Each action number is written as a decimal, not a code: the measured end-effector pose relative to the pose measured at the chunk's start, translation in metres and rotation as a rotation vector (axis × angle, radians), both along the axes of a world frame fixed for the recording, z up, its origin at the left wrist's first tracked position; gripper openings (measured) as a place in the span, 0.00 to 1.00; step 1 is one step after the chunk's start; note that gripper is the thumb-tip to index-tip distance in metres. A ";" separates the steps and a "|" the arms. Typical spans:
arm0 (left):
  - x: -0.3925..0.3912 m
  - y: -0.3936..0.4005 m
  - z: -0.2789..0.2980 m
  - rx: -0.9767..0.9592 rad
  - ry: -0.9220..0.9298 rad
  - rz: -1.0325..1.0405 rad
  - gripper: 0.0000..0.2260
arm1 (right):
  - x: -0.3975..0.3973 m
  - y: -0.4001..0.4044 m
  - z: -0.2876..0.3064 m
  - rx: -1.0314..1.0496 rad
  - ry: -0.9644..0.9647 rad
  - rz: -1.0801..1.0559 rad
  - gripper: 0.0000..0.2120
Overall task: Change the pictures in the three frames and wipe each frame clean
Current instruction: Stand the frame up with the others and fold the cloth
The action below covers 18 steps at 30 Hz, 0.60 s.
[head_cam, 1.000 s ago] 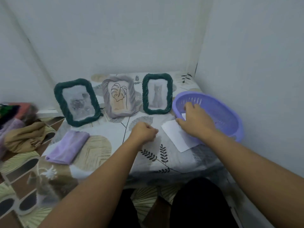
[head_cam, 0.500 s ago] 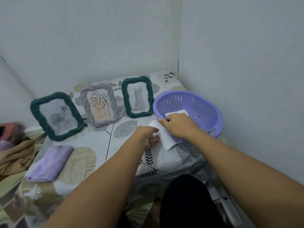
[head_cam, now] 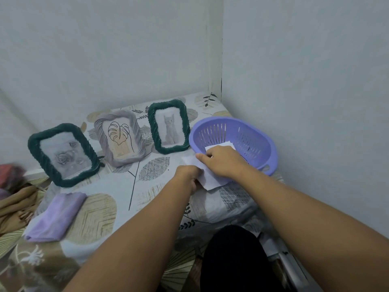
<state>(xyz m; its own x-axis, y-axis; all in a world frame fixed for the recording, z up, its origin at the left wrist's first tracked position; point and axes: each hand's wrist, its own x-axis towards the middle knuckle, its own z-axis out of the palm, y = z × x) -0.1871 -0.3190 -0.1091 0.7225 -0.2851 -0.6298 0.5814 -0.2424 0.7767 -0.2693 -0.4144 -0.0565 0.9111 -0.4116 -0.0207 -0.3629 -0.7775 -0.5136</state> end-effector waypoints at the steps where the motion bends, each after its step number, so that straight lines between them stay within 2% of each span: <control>1: 0.001 0.000 -0.004 -0.019 0.012 0.023 0.12 | 0.000 0.000 0.000 0.003 0.005 0.002 0.26; 5: 0.005 0.004 -0.005 -0.060 -0.046 0.094 0.14 | 0.000 -0.002 0.003 0.013 0.015 0.009 0.27; 11: 0.012 0.052 0.025 -0.118 -0.372 0.139 0.08 | 0.000 -0.001 0.004 0.091 0.022 -0.027 0.25; 15: 0.008 0.073 0.048 -0.076 -0.650 0.148 0.01 | 0.002 0.005 0.017 0.177 -0.187 -0.062 0.20; 18: 0.000 0.070 0.061 -0.072 -0.865 0.087 0.08 | 0.006 0.017 0.033 0.440 -0.348 -0.049 0.24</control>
